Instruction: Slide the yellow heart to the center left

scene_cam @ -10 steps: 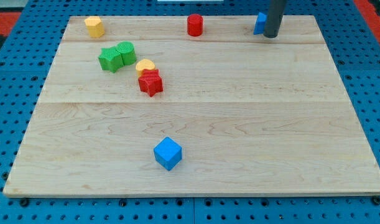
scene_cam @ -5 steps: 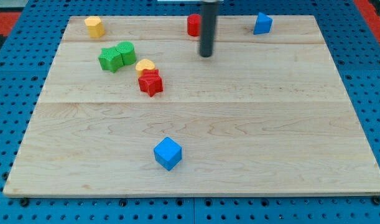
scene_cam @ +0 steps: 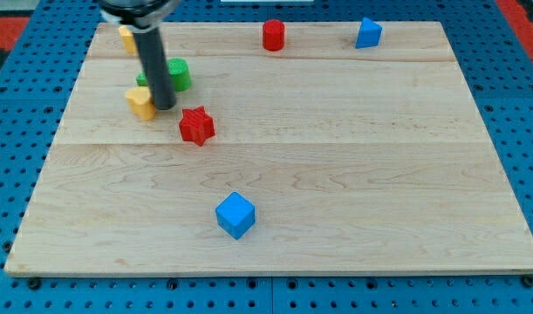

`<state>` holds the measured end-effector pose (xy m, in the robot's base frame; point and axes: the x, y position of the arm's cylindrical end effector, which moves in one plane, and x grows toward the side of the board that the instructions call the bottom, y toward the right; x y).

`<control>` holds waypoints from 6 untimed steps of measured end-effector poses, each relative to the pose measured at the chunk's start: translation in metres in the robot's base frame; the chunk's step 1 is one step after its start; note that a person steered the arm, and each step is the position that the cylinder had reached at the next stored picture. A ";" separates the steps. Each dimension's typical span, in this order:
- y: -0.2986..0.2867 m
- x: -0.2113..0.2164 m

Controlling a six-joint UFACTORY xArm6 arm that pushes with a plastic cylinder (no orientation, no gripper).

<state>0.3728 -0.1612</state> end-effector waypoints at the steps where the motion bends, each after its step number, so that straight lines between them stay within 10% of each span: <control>1: -0.016 -0.021; 6: -0.056 0.017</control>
